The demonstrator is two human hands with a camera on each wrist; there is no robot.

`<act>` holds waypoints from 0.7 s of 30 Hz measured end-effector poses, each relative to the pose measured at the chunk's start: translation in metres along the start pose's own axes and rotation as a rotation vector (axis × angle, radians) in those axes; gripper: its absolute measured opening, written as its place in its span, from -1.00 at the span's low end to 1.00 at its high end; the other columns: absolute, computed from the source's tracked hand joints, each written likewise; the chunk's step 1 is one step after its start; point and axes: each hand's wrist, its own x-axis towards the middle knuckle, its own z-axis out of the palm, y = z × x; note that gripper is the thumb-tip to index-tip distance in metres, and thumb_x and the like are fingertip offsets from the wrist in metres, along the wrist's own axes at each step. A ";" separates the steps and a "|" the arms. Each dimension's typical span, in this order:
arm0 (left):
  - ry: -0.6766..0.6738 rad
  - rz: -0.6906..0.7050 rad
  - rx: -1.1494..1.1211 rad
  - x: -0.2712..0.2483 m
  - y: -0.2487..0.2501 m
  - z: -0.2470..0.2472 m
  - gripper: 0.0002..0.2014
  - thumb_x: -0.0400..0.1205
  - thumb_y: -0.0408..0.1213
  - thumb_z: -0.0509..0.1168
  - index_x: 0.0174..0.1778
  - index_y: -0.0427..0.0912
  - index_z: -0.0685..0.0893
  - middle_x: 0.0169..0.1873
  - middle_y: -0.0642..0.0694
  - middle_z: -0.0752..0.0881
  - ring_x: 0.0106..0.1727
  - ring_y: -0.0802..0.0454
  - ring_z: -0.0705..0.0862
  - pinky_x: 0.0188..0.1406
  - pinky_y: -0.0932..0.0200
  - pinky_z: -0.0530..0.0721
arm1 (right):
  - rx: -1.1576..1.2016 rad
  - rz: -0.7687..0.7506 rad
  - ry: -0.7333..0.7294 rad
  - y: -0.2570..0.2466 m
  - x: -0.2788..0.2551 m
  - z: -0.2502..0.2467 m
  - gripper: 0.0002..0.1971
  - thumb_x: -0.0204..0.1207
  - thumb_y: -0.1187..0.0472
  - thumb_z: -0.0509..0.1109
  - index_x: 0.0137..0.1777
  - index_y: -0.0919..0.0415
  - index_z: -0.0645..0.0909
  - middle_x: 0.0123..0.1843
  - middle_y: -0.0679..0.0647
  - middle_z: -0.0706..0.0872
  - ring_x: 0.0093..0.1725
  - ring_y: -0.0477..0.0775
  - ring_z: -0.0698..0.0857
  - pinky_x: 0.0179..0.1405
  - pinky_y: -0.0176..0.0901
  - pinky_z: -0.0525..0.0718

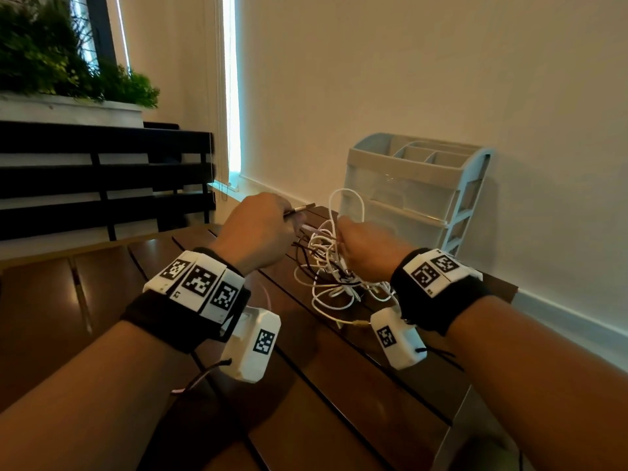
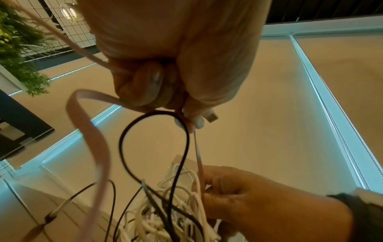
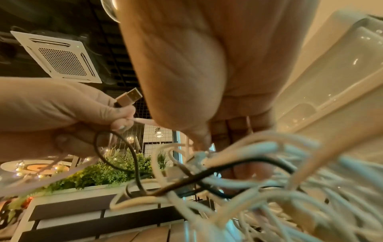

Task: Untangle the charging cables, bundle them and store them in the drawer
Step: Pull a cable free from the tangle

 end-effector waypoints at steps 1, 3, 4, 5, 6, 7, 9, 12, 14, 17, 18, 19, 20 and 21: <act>-0.012 -0.011 0.000 0.000 0.000 0.002 -0.69 0.71 -0.10 0.22 -0.19 -0.22 0.72 -0.32 -0.16 0.67 -0.21 -0.12 0.61 -0.27 0.11 0.46 | 0.012 -0.004 0.001 0.002 0.000 0.000 -0.95 0.67 0.26 0.16 0.07 0.19 0.37 -0.30 -0.06 0.42 -0.21 0.05 0.51 -0.20 -0.08 0.46; -0.026 -0.015 0.008 0.000 0.002 0.004 -0.68 0.72 -0.11 0.22 -0.15 -0.25 0.73 -0.31 -0.16 0.65 -0.19 -0.13 0.61 -0.25 0.12 0.46 | 0.033 -0.011 0.021 0.005 -0.001 0.003 -0.94 0.63 0.32 0.19 0.05 0.21 0.38 -0.25 0.03 0.51 -0.22 0.09 0.54 -0.22 -0.04 0.53; -0.029 -0.013 0.015 -0.001 0.002 0.005 -0.67 0.72 -0.11 0.21 -0.13 -0.27 0.74 -0.31 -0.15 0.63 -0.19 -0.13 0.60 -0.25 0.12 0.45 | 0.056 -0.011 0.035 0.006 -0.001 0.006 -0.94 0.62 0.33 0.20 0.02 0.19 0.39 -0.21 0.05 0.53 -0.21 0.09 0.54 -0.22 -0.07 0.53; -0.031 -0.011 0.016 -0.001 0.003 0.005 -0.67 0.72 -0.11 0.21 -0.11 -0.29 0.74 -0.31 -0.14 0.62 -0.18 -0.14 0.60 -0.25 0.12 0.46 | 0.095 -0.005 0.037 0.007 0.000 0.010 -0.94 0.62 0.32 0.21 -0.01 0.16 0.41 -0.19 0.04 0.54 -0.20 0.06 0.53 -0.23 -0.13 0.49; -0.034 -0.014 0.012 -0.001 0.002 0.004 -0.66 0.72 -0.12 0.21 -0.10 -0.30 0.76 -0.30 -0.14 0.62 -0.16 -0.15 0.62 -0.24 0.11 0.48 | 0.146 0.007 0.025 0.007 0.000 0.012 -0.96 0.62 0.30 0.23 -0.04 0.15 0.45 -0.19 0.01 0.55 -0.19 0.02 0.53 -0.26 -0.18 0.45; -0.037 -0.018 0.006 -0.001 0.001 0.004 -0.66 0.72 -0.12 0.21 -0.09 -0.30 0.77 -0.29 -0.14 0.63 -0.14 -0.17 0.64 -0.21 0.10 0.52 | 0.198 0.026 0.001 0.007 0.001 0.015 -0.97 0.62 0.27 0.26 -0.06 0.16 0.51 -0.19 -0.01 0.57 -0.19 -0.01 0.54 -0.28 -0.21 0.44; -0.043 -0.027 0.002 0.000 0.000 0.004 -0.67 0.72 -0.12 0.21 -0.09 -0.29 0.76 -0.29 -0.14 0.63 -0.12 -0.17 0.65 -0.19 0.10 0.53 | 0.253 0.073 -0.021 0.007 0.002 0.016 -0.95 0.56 0.22 0.38 -0.12 0.17 0.60 -0.23 -0.02 0.60 -0.23 -0.06 0.56 -0.30 -0.26 0.49; -0.058 -0.034 0.020 -0.001 -0.001 0.008 -0.70 0.72 -0.10 0.22 -0.06 -0.24 0.75 -0.31 -0.10 0.60 -0.16 -0.13 0.62 -0.21 0.13 0.49 | 0.157 0.091 0.033 0.010 0.005 0.015 -0.86 0.51 0.20 0.41 -0.24 0.15 0.53 -0.33 -0.03 0.53 -0.32 -0.08 0.49 -0.33 -0.29 0.44; -0.071 -0.030 0.012 -0.002 0.001 0.012 -0.70 0.71 -0.10 0.22 -0.06 -0.24 0.74 -0.29 -0.11 0.61 -0.18 -0.11 0.59 -0.24 0.13 0.46 | 0.149 0.081 0.069 0.011 0.006 0.013 -0.86 0.55 0.26 0.32 -0.24 0.13 0.47 -0.34 -0.03 0.49 -0.32 -0.04 0.47 -0.35 -0.26 0.39; -0.084 -0.015 0.022 -0.003 0.005 0.017 -0.68 0.71 -0.08 0.21 -0.08 -0.26 0.73 -0.29 -0.12 0.62 -0.19 -0.11 0.59 -0.25 0.11 0.47 | 0.141 0.059 0.091 0.011 0.006 0.016 -0.88 0.61 0.29 0.17 -0.16 0.14 0.43 -0.36 -0.03 0.46 -0.31 0.01 0.48 -0.38 -0.21 0.37; -0.076 -0.012 0.016 -0.003 0.006 0.017 -0.69 0.71 -0.08 0.21 -0.10 -0.25 0.72 -0.33 -0.08 0.60 -0.21 -0.09 0.57 -0.25 0.12 0.46 | 0.116 0.052 0.099 0.011 0.006 0.018 -0.88 0.63 0.27 0.14 -0.14 0.13 0.42 -0.37 -0.05 0.43 -0.34 -0.02 0.45 -0.38 -0.20 0.34; -0.067 -0.014 0.003 -0.003 0.007 0.016 -0.70 0.71 -0.09 0.21 -0.11 -0.22 0.72 -0.34 -0.06 0.59 -0.21 -0.07 0.58 -0.25 0.12 0.46 | 0.097 0.049 0.101 0.012 0.005 0.019 -0.88 0.65 0.25 0.13 -0.13 0.12 0.42 -0.37 -0.06 0.42 -0.34 -0.02 0.44 -0.36 -0.18 0.34; -0.055 -0.016 -0.012 -0.003 0.007 0.014 -0.70 0.71 -0.10 0.21 -0.11 -0.23 0.73 -0.32 -0.09 0.63 -0.19 -0.09 0.61 -0.23 0.10 0.51 | 0.099 0.037 0.106 0.014 0.006 0.020 -0.88 0.64 0.23 0.15 -0.13 0.10 0.43 -0.37 -0.07 0.44 -0.31 0.01 0.48 -0.31 -0.16 0.38; -0.041 -0.021 -0.027 -0.002 0.005 0.011 -0.69 0.71 -0.11 0.21 -0.12 -0.25 0.73 -0.26 -0.13 0.68 -0.15 -0.12 0.64 -0.18 0.05 0.57 | 0.115 0.042 0.088 0.016 0.007 0.019 -0.88 0.62 0.22 0.18 -0.15 0.06 0.46 -0.36 -0.08 0.48 -0.26 0.02 0.52 -0.24 -0.15 0.43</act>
